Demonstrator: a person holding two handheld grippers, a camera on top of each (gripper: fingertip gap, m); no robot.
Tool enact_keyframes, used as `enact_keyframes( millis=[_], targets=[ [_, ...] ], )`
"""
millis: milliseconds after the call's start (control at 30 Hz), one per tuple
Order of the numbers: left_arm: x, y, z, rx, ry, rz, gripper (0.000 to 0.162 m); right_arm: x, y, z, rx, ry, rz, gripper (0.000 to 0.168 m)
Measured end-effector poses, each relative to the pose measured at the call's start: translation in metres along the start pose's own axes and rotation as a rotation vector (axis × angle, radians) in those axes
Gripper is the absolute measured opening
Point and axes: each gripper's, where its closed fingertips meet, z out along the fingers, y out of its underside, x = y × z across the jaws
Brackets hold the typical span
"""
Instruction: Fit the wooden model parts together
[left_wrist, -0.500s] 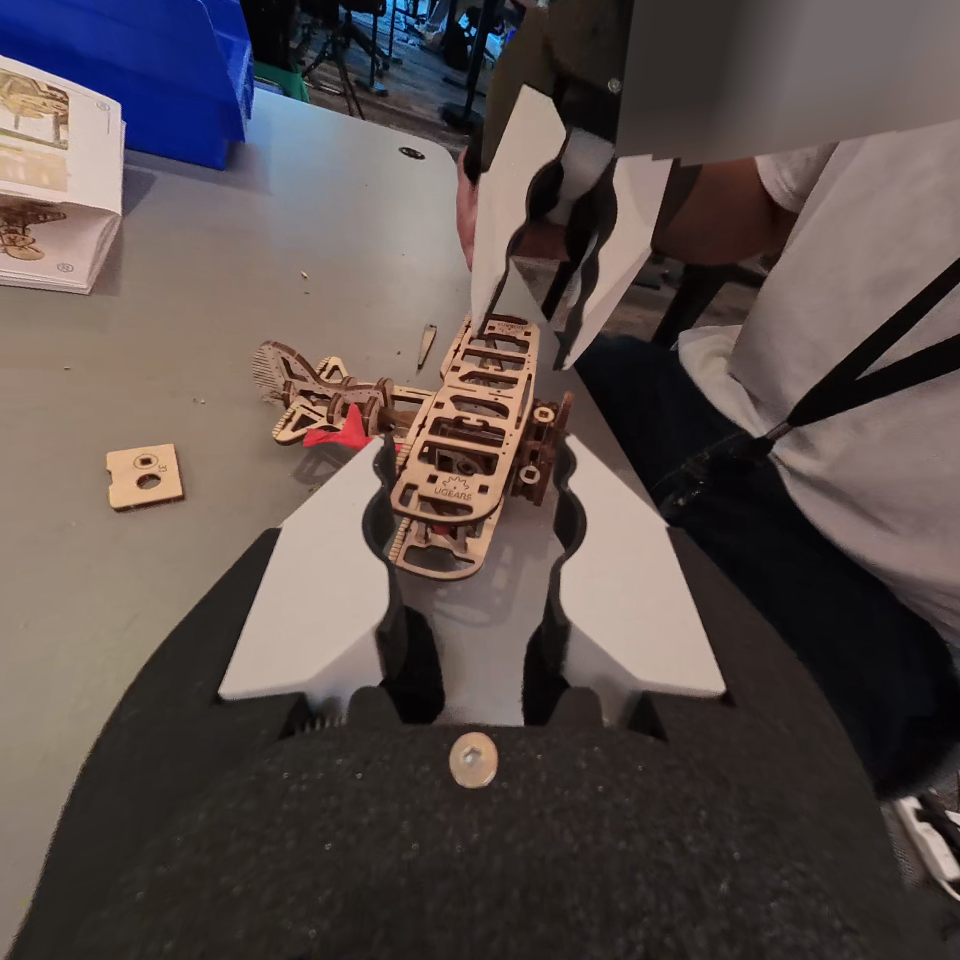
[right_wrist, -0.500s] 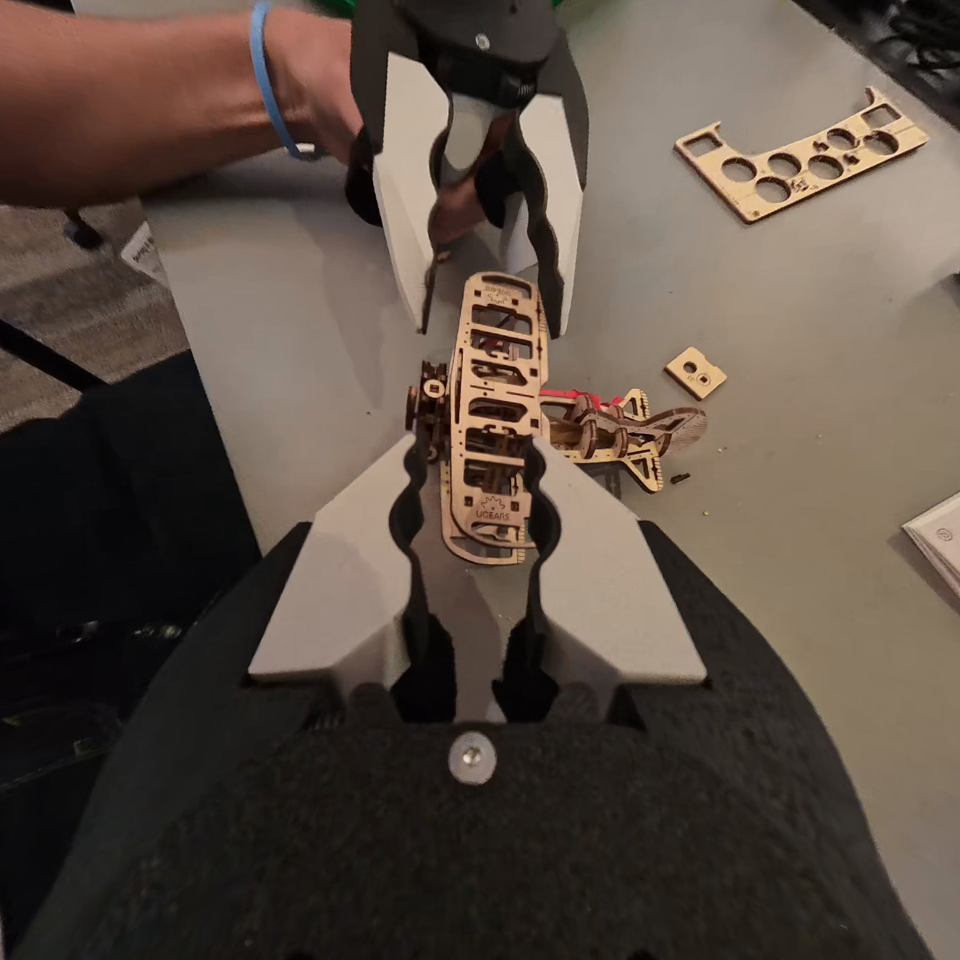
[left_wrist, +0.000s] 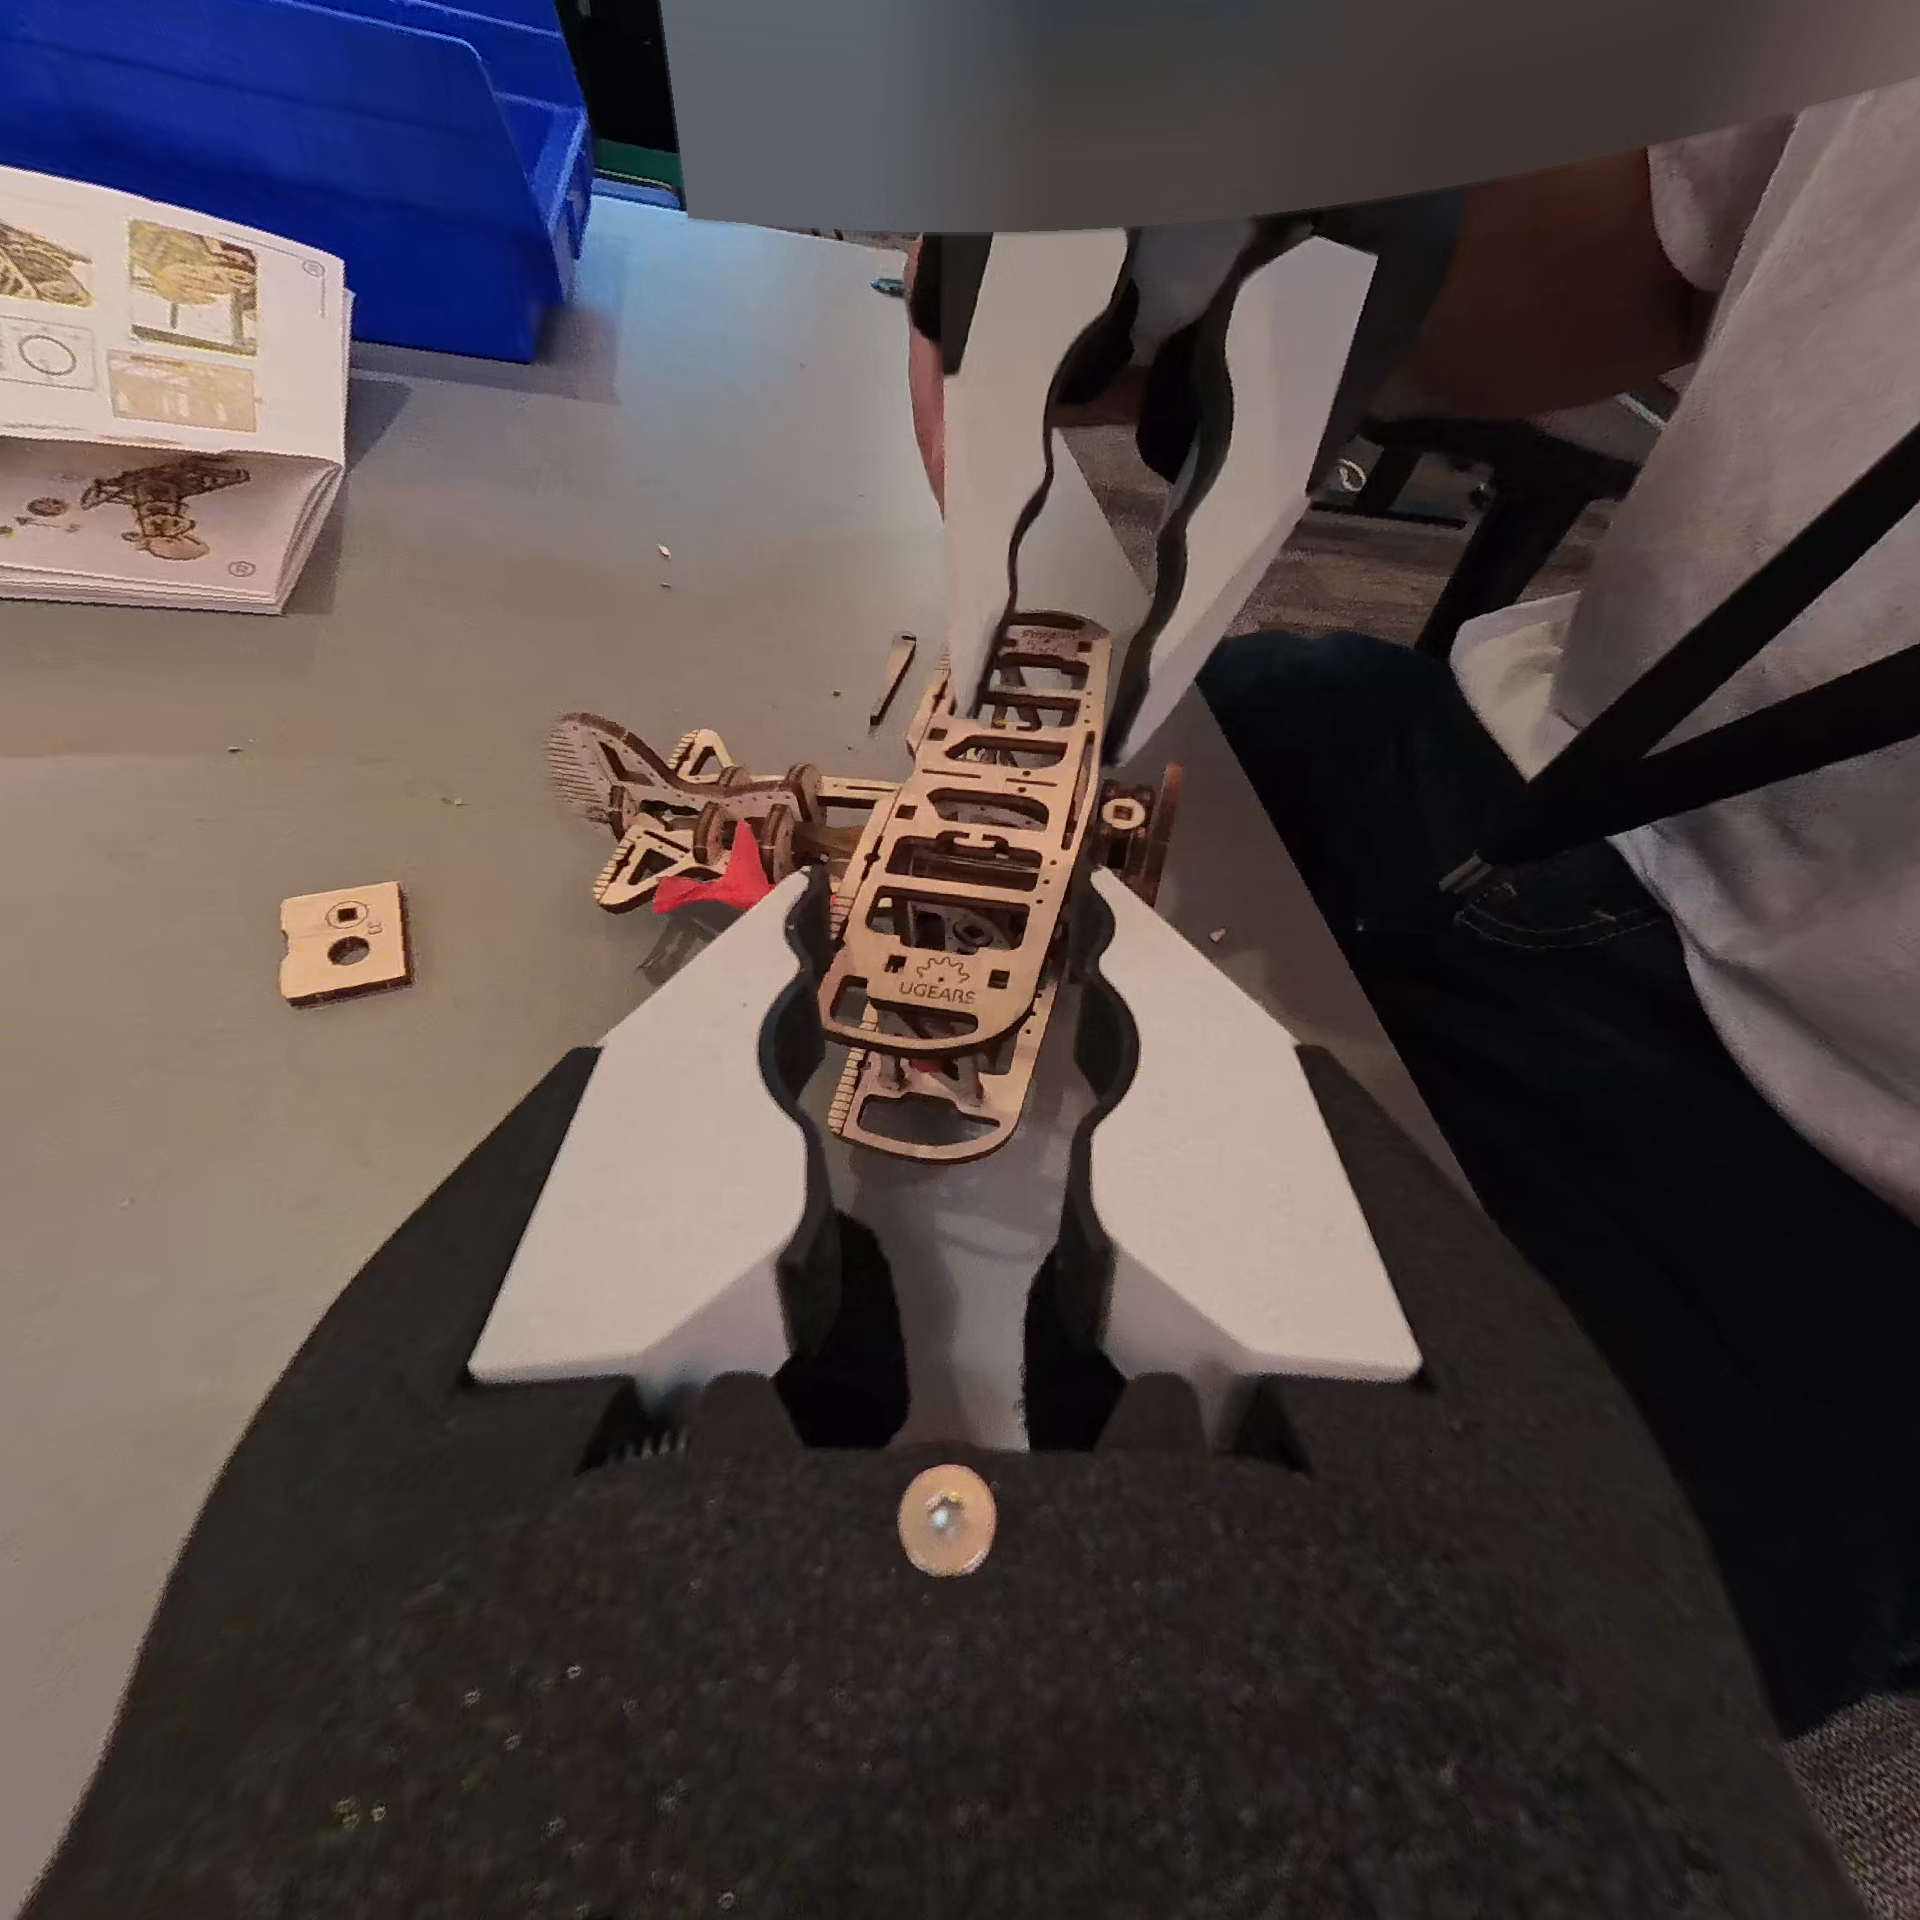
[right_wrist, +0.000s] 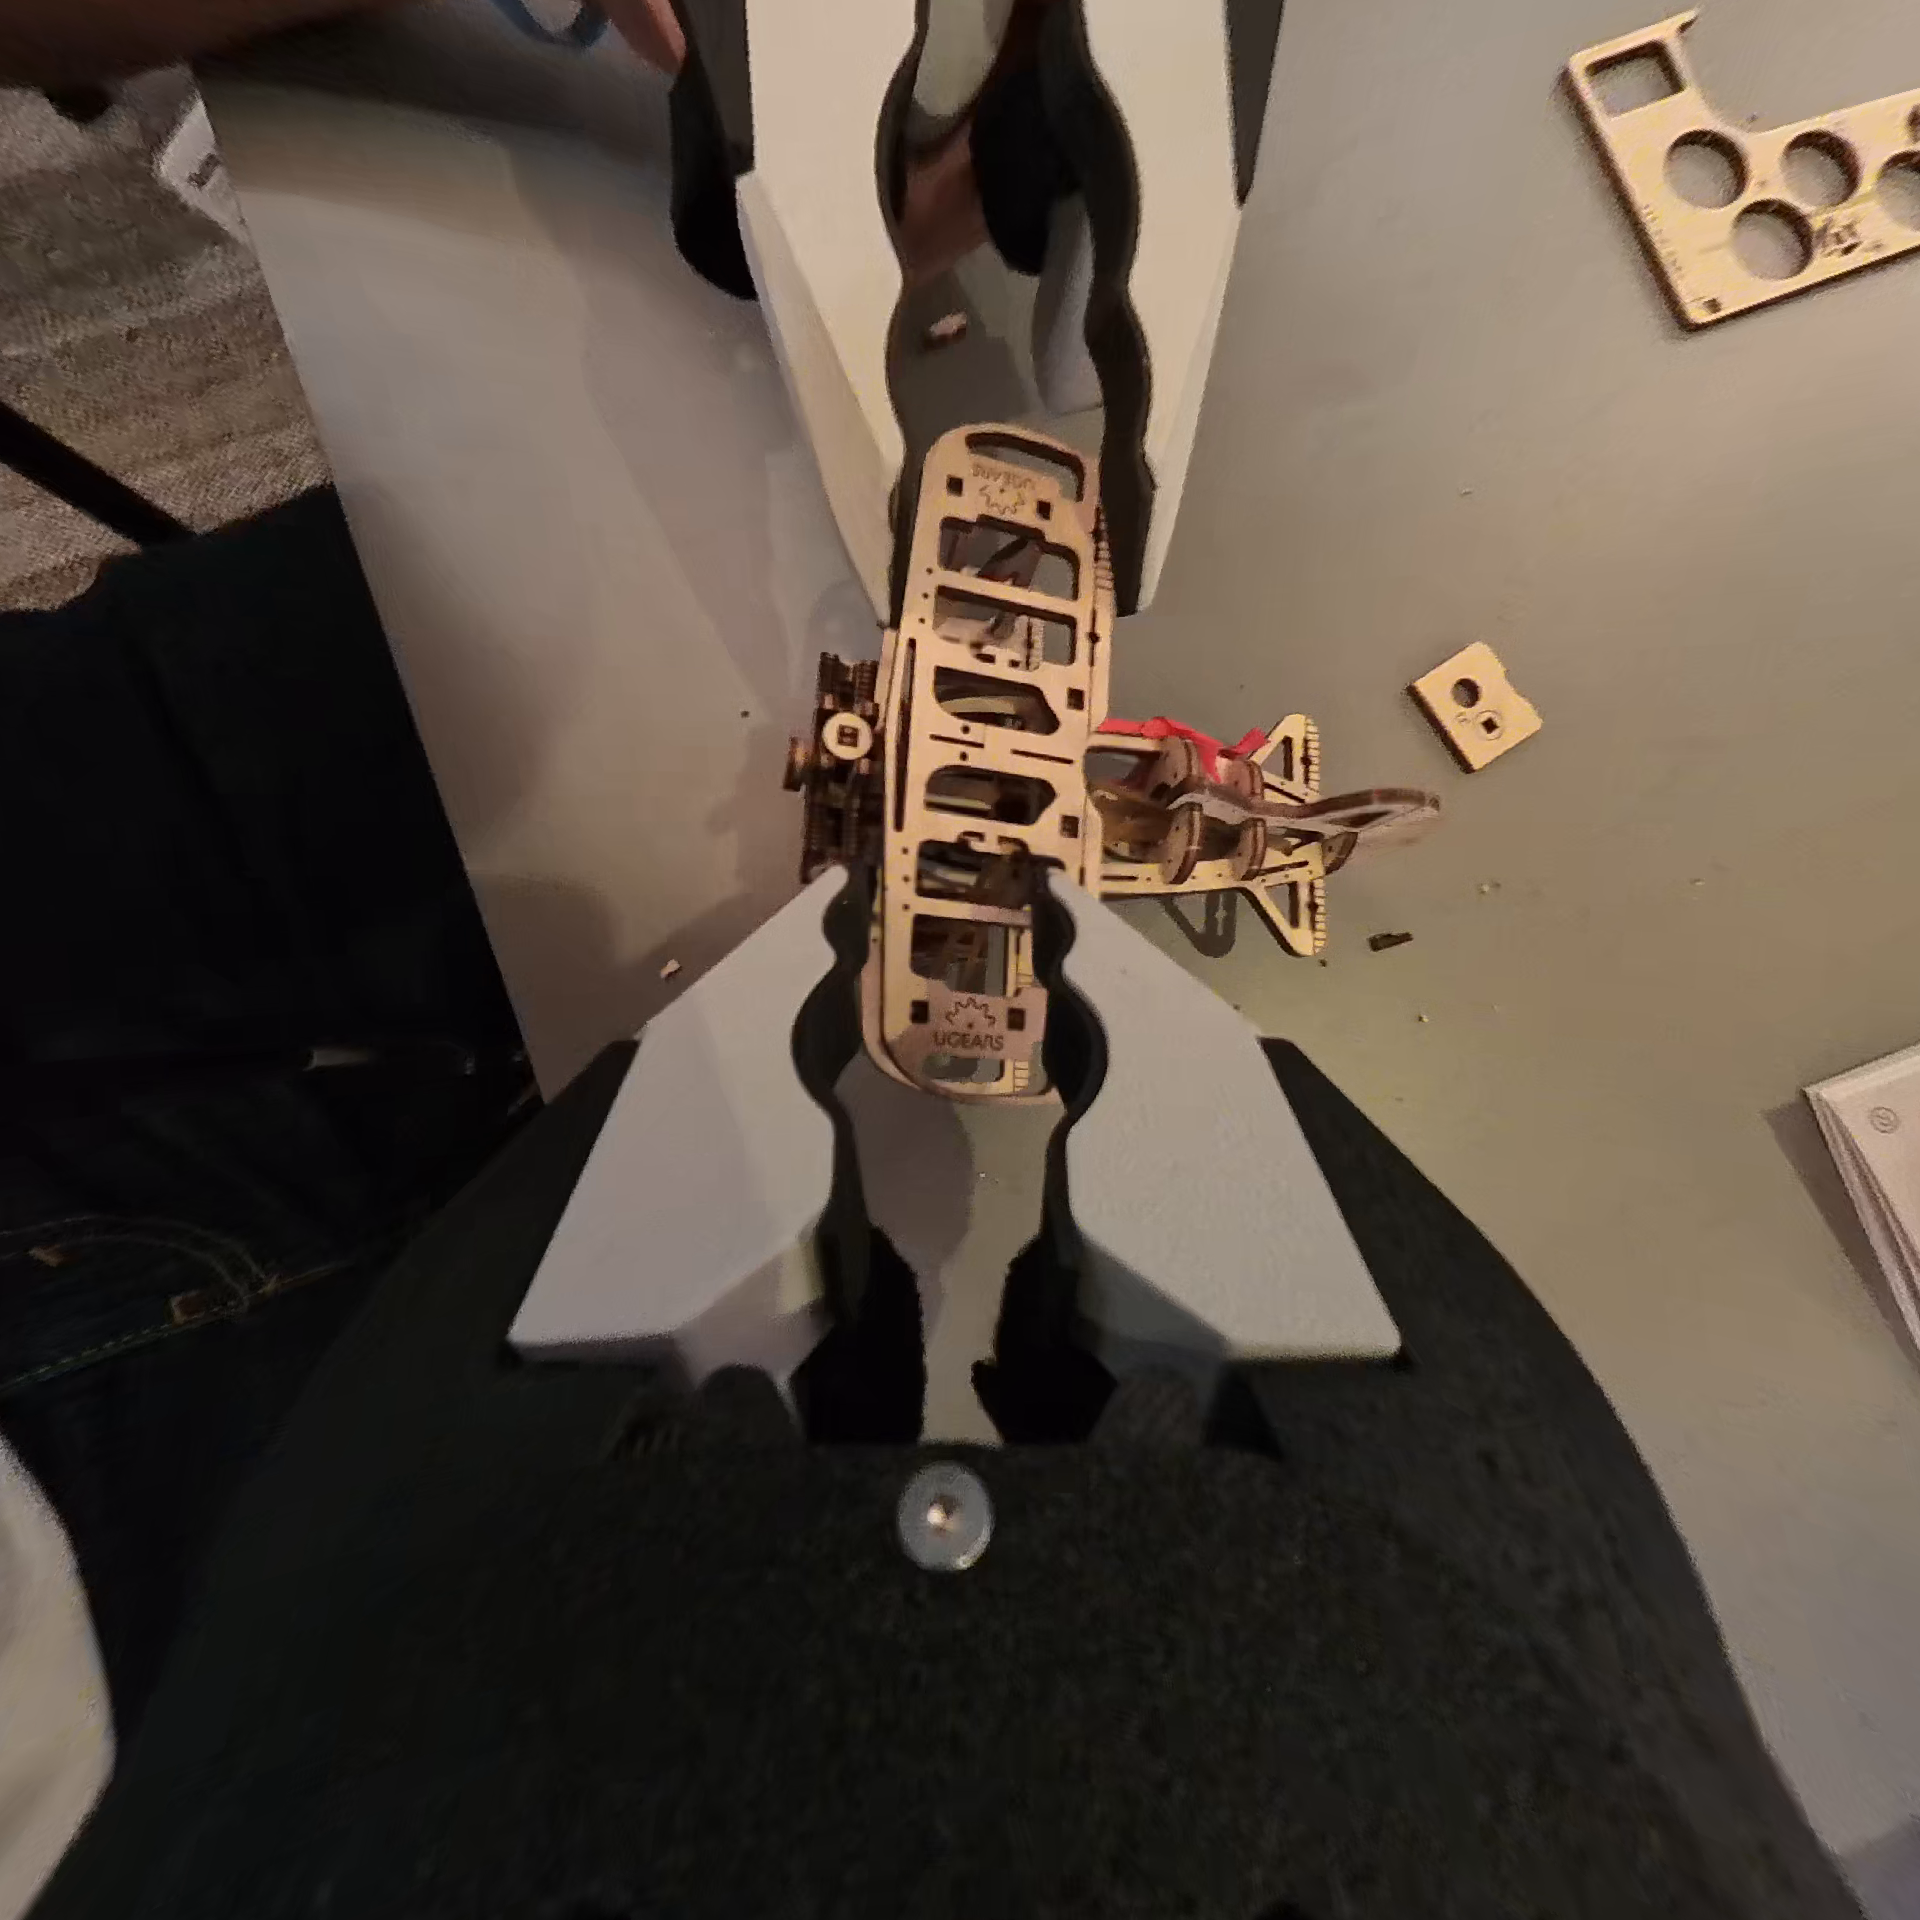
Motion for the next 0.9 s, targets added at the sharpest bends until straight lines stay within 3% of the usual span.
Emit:
enact_keyframes(
  millis=[267,533,900],
  targets=[
    [0.0026,0.0036,0.0047,-0.019,0.013,-0.006,0.057,-0.0048,-0.0007,0.0016,-0.072,-0.070,-0.007,0.028],
    [0.0023,0.0041,0.0079,-0.038,-0.015,0.024,0.048,-0.0096,0.0017,-0.0008,-0.102,-0.127,0.024,0.024],
    [0.0012,0.0016,0.0102,-0.054,-0.084,0.043,0.047,-0.0060,0.0051,-0.0038,-0.139,-0.066,-0.088,0.018]
  ],
)
